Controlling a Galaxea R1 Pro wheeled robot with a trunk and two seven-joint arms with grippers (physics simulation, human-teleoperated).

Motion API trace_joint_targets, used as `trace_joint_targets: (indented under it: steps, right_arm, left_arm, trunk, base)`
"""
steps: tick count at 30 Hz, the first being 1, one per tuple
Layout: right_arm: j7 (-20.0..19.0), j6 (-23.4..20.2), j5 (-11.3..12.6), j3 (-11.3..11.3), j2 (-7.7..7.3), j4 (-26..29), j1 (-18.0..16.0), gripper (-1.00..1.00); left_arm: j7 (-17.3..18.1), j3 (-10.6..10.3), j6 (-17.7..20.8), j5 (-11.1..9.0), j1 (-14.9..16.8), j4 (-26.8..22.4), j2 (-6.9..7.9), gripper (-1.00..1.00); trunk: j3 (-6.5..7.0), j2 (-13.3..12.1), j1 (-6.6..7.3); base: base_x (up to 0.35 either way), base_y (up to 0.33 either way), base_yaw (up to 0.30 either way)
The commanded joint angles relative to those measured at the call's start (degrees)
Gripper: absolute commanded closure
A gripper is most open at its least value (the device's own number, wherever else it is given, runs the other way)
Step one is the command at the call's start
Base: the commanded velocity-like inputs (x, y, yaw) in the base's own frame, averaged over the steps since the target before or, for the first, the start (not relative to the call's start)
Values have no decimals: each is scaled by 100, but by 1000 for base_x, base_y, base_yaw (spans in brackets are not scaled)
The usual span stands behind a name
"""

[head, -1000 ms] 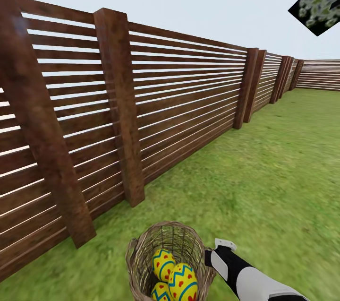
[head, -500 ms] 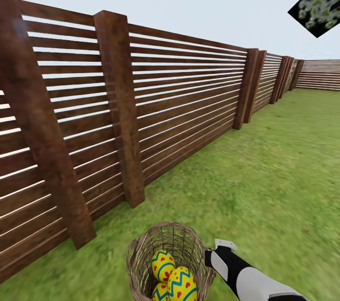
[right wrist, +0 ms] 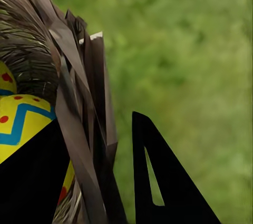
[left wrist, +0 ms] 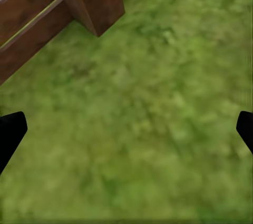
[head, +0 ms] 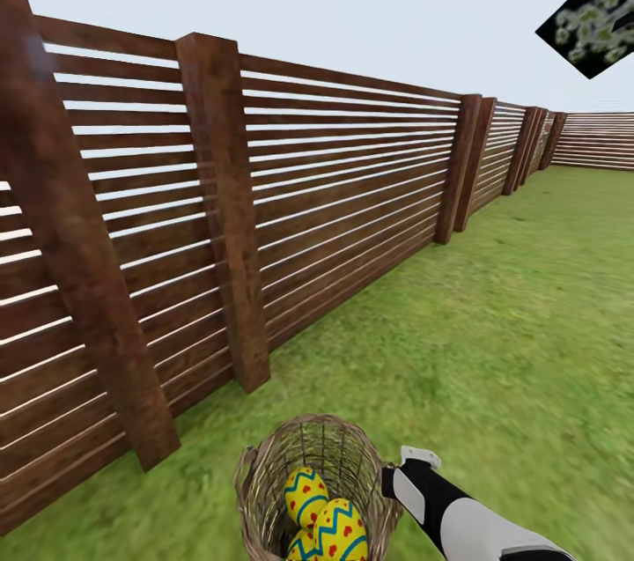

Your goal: Take the three Easter eggs out of the wicker basket on the lawn in the garden, then place them on the lawn next to a single tree (choose any tree) so that all three eggs are next to the same tree and none are left in the basket.

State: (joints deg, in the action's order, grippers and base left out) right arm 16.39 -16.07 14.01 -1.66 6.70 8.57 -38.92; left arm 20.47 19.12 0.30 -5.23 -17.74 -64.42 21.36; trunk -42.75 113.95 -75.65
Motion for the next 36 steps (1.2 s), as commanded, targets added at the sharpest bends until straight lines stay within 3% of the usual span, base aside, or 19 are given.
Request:
trace_joint_targets:
  steps: [1, 10, 15, 28, 32, 36]
  right_arm:
    - [31, -24, 50, 9, 4, 30, -1, 100]
    - [31, 75, 47, -17, 19, 76, 7, 100]
    - [23, 398, 53, -18, 27, 61, 12, 100]
    - [9, 435, 51, 5, 8, 87, 67, 100]
    - [-289, 440, 55, 30, -8, 95, 77, 100]
    - [-340, 445, 58, 34, -10, 95, 80, 100]
  left_arm:
    - [27, 4, 5, -51, -1, 0, 0, -100]
    - [9, 4, -10, -9, -1, 5, -6, -100]
    - [-16, 4, -5, 3, 6, 8, -18, -100]
    - [-26, 1, -13, 13, 7, 31, -18, -100]
    - [-31, -4, -13, 15, 7, 34, -18, -100]
    - [-29, -5, 20, 21, 12, 47, -26, -100]
  trunk:
    - [14, -39, 23]
    - [176, -400, 221]
    - [265, -601, 330]
    - [515, -1122, 616]
    - [587, -1282, 704]
    - [658, -1443, 792]
  base:
    - [0, 0, 0]
    - [0, 0, 0]
    - [0, 0, 0]
    - [0, 0, -77]
    - [0, 0, -3]
    - [0, 0, -141]
